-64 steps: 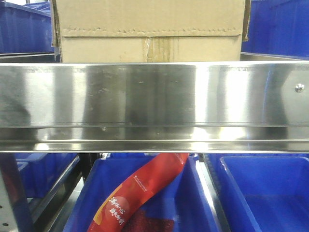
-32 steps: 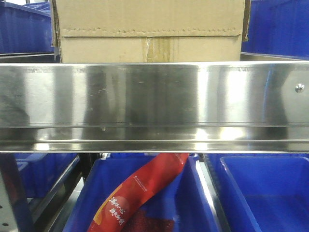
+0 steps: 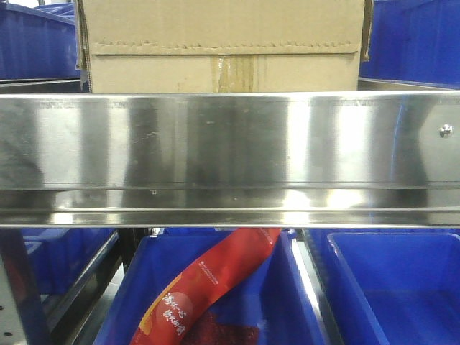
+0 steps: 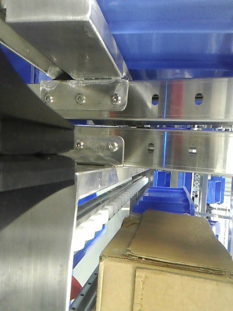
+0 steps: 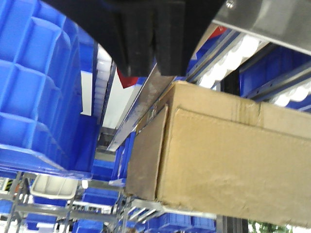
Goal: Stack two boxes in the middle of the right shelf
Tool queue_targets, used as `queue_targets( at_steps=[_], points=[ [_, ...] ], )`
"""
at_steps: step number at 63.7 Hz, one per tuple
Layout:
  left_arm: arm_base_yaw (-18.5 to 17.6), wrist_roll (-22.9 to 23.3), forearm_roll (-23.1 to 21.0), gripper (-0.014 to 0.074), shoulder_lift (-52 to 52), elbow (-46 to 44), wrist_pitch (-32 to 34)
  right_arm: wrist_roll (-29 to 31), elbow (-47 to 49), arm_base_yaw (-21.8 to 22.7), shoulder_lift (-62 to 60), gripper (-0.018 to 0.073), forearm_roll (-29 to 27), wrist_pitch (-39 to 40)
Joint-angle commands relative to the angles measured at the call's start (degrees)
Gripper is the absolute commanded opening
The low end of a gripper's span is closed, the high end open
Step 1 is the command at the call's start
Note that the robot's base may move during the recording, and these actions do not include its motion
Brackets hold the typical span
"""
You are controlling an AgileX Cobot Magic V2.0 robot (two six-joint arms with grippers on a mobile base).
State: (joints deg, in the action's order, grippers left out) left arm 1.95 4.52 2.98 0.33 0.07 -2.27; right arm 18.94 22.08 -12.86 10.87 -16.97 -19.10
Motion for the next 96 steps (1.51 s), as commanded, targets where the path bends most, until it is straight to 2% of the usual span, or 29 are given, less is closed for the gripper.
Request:
queue_targets(
  at_steps=[1,6,9,26,36,55,64,69,96],
  points=[
    [0.3,0.1,-0.1,-0.0111,-0.3,-0.1,0.7,-5.3,-1.5,0.2,-0.2,-0.0155,4.2,4.9],
    [0.3,0.1,-0.1,-0.0111,-0.3,-0.1,0.7,-17.1,-2.7,0.9,-0.2,-0.0155,14.0,6.2],
    [0.3,0.1,-0.1,-0.0111,-0.3,-0.1,0.7,-20.1,-3.3,1.9,-0.2,-0.0155,15.7,6.3],
    [0.3,0.1,-0.1,-0.0111,-0.3,-0.1,0.7,-20.1,-7.1,10.0,-1.6,-0.0155,15.5,7.6],
    [0.3,0.1,-0.1,-0.0111,-0.3,-0.1,0.7,-20.1,-11.4,12.4,-6.9,-0.0155,15.2,8.9],
    [0.3,0.1,-0.1,-0.0111,-0.3,-0.1,0.7,-20.0,-18.6,12.5,-10.9,-0.0155,14.8,9.8],
    [0.3,0.1,-0.1,-0.0111,-0.3,-0.1,0.7,-20.0,-22.0,12.5,-10.9,-0.0155,14.8,13.6],
    [0.3,0.1,-0.1,-0.0111,-0.3,-0.1,0.7,-20.0,-22.1,12.5,-10.9,-0.0155,14.1,17.2],
    [0.3,0.1,-0.1,-0.0111,-0.3,-0.1,0.7,-20.0,-22.1,12.5,-10.9,-0.0155,13.8,16.1]
  ],
)
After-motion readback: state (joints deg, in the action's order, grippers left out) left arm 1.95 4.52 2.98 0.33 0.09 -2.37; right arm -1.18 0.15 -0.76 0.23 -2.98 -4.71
